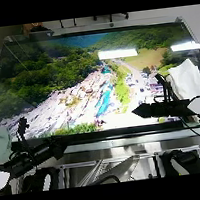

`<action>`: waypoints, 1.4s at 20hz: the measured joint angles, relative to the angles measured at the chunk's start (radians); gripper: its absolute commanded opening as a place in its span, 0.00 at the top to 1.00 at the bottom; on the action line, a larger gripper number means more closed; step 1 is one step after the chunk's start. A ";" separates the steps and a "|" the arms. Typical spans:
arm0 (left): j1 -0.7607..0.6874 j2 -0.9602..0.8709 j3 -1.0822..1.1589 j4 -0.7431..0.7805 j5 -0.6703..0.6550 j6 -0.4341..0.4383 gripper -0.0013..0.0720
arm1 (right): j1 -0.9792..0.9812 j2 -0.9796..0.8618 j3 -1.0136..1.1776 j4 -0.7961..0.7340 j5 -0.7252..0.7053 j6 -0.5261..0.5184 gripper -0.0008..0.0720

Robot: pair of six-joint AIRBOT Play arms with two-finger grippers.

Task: Fold the shirts.

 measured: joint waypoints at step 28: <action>0.008 -0.003 0.023 0.078 0.257 -0.004 0.89 | 0.000 0.000 0.000 0.000 0.000 0.000 0.96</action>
